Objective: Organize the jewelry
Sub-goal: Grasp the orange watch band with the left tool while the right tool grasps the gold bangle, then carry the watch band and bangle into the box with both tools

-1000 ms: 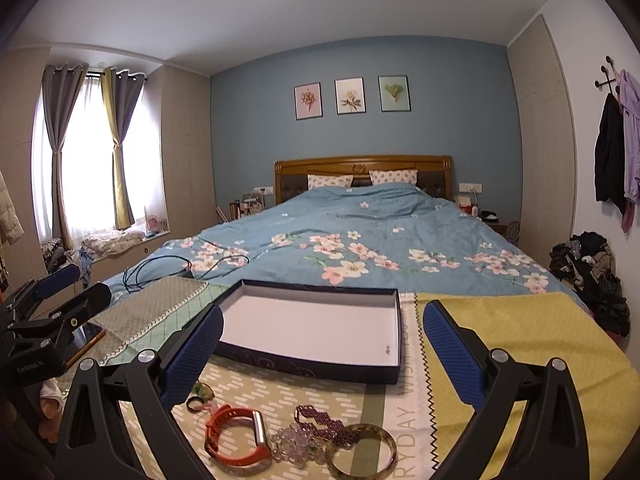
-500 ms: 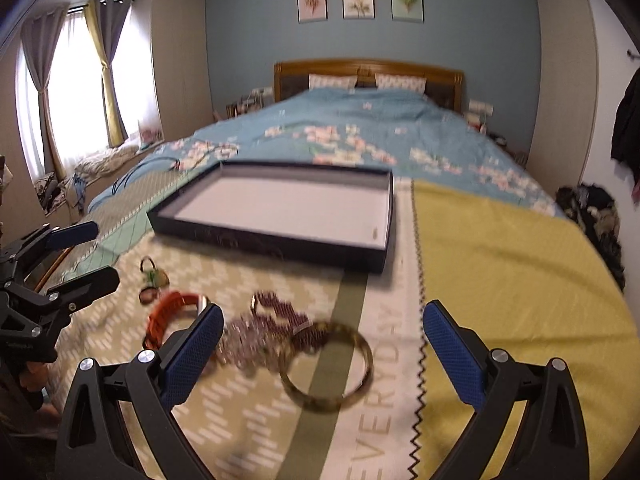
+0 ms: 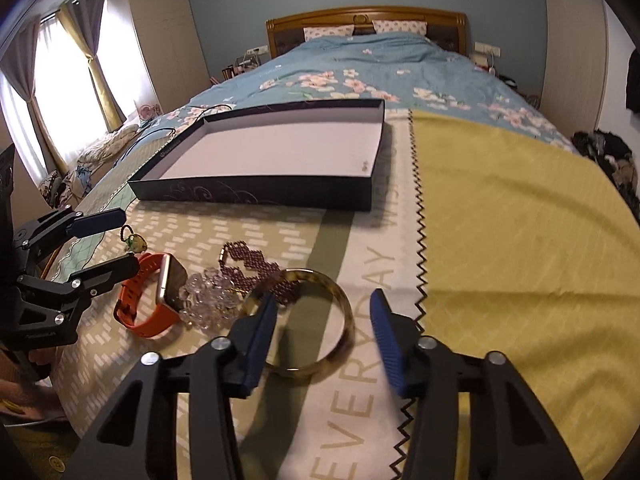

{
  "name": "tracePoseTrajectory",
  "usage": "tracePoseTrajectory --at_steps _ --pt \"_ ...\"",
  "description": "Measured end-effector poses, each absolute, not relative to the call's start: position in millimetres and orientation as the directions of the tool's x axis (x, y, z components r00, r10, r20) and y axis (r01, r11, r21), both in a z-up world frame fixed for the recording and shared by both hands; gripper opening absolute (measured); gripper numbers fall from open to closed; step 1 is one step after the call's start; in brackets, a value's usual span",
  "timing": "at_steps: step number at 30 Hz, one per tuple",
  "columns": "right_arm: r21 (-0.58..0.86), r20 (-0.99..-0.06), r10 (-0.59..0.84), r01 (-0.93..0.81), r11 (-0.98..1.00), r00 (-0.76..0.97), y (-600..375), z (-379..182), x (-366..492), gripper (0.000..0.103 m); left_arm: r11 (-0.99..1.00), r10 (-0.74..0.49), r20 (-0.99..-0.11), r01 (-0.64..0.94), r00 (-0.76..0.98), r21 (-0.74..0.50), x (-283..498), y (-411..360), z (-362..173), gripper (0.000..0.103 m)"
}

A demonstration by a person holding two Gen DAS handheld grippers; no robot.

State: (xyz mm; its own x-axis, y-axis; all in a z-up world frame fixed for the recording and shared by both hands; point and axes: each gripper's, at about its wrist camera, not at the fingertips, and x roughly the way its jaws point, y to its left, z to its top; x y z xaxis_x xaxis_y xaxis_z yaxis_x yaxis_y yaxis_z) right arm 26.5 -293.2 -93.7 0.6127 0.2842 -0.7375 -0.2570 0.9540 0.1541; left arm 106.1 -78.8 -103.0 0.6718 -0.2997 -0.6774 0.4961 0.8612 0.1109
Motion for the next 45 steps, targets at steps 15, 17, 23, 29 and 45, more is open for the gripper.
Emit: tracePoseTrajectory --at_steps 15,17,23,29,45 --pt "0.152 -0.759 0.287 -0.269 0.951 0.585 -301 -96 35 0.014 0.759 -0.349 -0.783 0.645 0.516 0.087 134 -100 -124 0.02" --pt "0.157 -0.759 0.289 -0.267 0.951 0.583 -304 -96 36 0.006 0.763 -0.346 -0.785 0.641 0.514 0.083 134 -100 -123 0.013" --pt "0.178 -0.743 0.315 -0.279 0.944 0.591 -307 -90 35 0.006 0.788 -0.359 -0.779 0.615 0.514 0.042 131 -93 -116 0.01" --pt "0.182 -0.703 0.332 -0.293 0.939 0.629 -309 -70 34 0.006 0.821 -0.405 -0.743 0.57 0.533 -0.038 134 -72 -98 0.01" --pt "0.13 -0.631 0.375 -0.385 0.914 0.679 -270 -25 135 0.006 0.957 -0.273 -0.677 0.264 0.683 -0.12 215 -11 -49 0.01"
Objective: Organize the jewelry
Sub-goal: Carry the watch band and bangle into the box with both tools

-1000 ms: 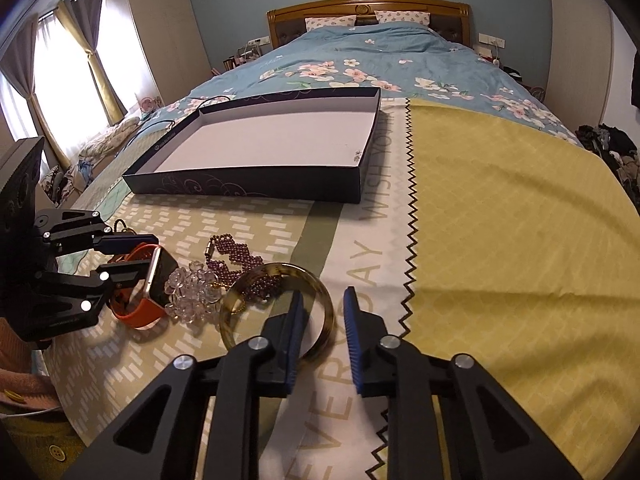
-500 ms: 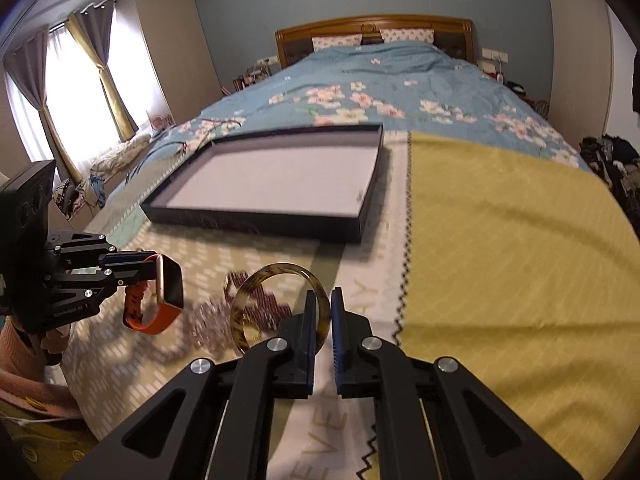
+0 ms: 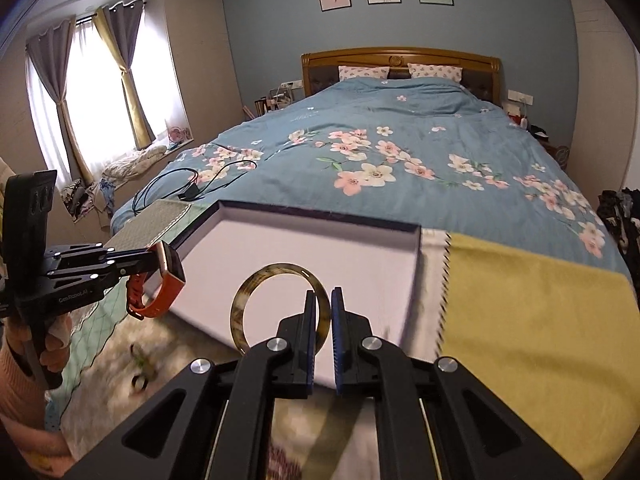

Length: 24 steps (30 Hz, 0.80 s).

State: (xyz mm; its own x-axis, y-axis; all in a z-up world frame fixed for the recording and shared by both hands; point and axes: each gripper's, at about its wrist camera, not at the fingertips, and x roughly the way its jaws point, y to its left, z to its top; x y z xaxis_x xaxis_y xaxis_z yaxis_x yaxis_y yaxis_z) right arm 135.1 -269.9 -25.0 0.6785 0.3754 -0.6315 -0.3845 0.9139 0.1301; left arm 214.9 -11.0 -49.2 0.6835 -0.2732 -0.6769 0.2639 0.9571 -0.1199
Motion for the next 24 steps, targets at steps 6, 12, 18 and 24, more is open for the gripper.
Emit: tracePoseTrajectory --at_steps 6,12,18,24 --pt "0.111 -0.662 0.338 -0.359 0.927 0.669 -257 -35 186 0.006 0.971 -0.24 -0.7 0.18 0.672 -0.161 265 -3 -53 0.01" --pt "0.155 -0.708 0.338 -0.33 0.931 0.62 -249 -54 228 0.006 0.976 -0.213 -0.738 0.103 0.641 -0.192 317 -7 -69 0.01" --pt "0.141 -0.748 0.31 -0.316 0.938 0.587 -239 -64 250 0.006 0.983 -0.174 -0.777 0.055 0.605 -0.177 359 -12 -90 0.01" --pt "0.12 -0.78 0.274 -0.295 0.948 0.562 -233 -68 266 0.006 0.979 -0.159 -0.814 -0.014 0.559 -0.201 384 -10 -108 0.01"
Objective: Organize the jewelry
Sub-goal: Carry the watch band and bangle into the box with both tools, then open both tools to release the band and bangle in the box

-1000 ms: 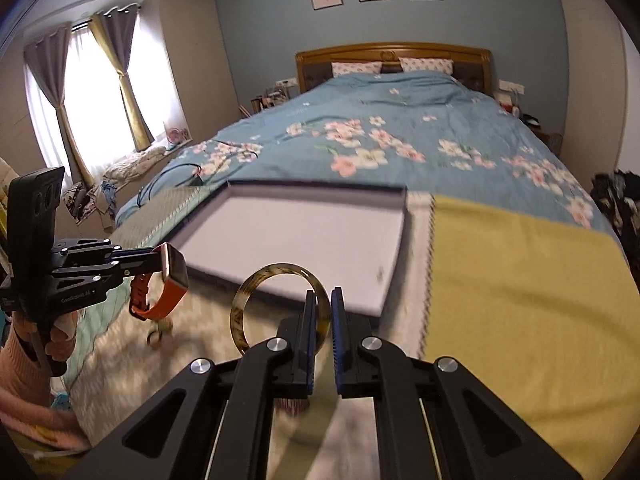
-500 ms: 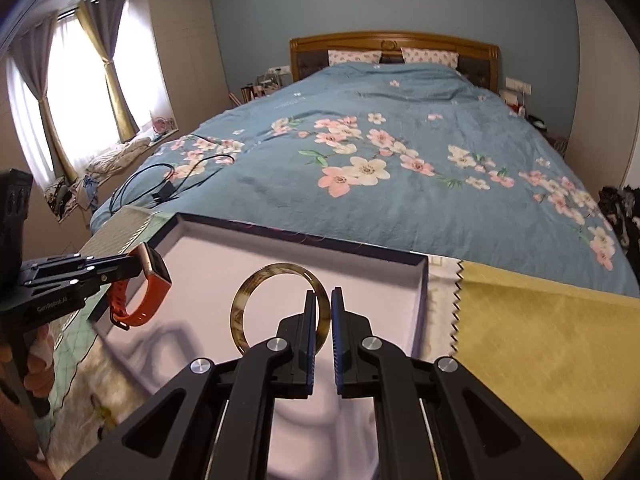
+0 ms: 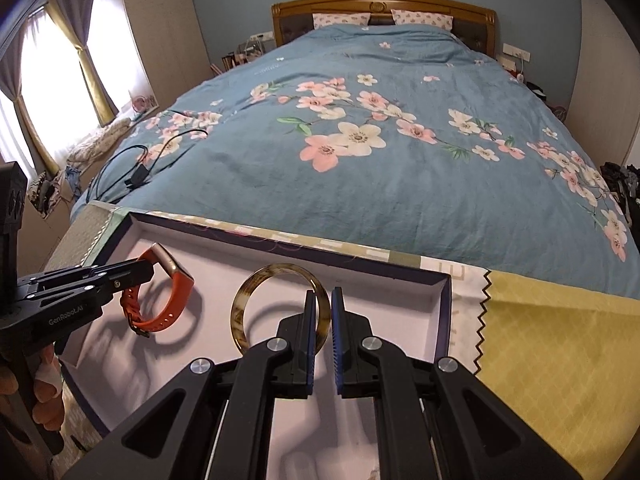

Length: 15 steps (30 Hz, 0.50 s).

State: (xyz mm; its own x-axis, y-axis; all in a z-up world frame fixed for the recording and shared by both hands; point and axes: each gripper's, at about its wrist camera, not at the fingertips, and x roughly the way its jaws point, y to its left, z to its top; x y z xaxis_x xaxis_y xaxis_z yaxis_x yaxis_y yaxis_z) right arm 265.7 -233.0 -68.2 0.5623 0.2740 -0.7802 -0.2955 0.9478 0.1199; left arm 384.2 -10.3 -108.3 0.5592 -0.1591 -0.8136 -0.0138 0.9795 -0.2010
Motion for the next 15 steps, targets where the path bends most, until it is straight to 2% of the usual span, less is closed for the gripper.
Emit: tracePoseTrajectory --at_steps 10,11,12,15 --pt "0.12 -0.794 0.255 -0.268 0.956 0.552 -233 -71 276 0.007 0.969 -0.156 -0.835 -0.082 0.527 -0.233 394 -9 -121 0.013" --pt "0.123 -0.786 0.258 -0.267 0.956 0.561 -234 -69 274 0.009 0.968 -0.158 -0.834 -0.086 0.529 -0.237 393 -8 -120 0.02" --pt "0.124 -0.779 0.261 -0.267 0.956 0.57 -236 -67 271 0.012 0.967 -0.159 -0.831 -0.087 0.534 -0.24 391 -8 -119 0.034" --pt "0.131 -0.745 0.287 -0.289 0.948 0.603 -239 -54 256 0.02 0.973 -0.141 -0.813 -0.072 0.565 -0.219 381 -8 -112 0.038"
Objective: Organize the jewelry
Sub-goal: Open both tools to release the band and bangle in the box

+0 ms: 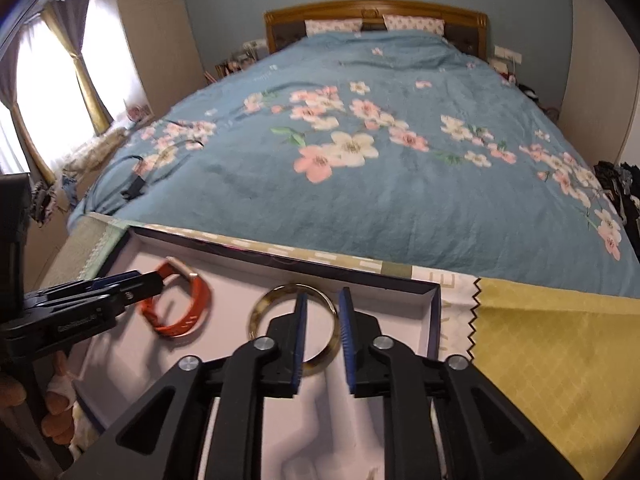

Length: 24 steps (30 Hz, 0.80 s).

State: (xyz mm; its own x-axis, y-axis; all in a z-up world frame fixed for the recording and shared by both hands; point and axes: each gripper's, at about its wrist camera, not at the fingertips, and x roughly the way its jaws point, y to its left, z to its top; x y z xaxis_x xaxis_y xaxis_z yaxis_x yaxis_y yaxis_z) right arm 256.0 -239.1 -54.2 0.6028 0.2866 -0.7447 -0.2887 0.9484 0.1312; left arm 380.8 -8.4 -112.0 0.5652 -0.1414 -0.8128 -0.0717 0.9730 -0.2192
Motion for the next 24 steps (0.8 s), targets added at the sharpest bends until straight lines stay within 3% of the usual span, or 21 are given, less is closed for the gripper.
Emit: tracePoseTrajectory --at_steps 6,12,24 --pt "0.14 -0.655 0.405 -0.424 0.895 0.638 -247 -23 186 0.04 0.986 -0.148 -0.709 0.044 0.69 -0.163 325 -11 -74 0.049" --pt "0.135 -0.653 0.467 -0.515 0.846 0.596 -254 -26 119 0.042 0.983 -0.181 -0.619 0.163 0.764 -0.087 253 -9 -48 0.054" --pt "0.086 -0.698 0.468 -0.585 0.807 0.542 -241 -55 35 0.042 0.97 -0.23 -0.585 0.229 0.778 -0.076 158 7 -63 0.058"
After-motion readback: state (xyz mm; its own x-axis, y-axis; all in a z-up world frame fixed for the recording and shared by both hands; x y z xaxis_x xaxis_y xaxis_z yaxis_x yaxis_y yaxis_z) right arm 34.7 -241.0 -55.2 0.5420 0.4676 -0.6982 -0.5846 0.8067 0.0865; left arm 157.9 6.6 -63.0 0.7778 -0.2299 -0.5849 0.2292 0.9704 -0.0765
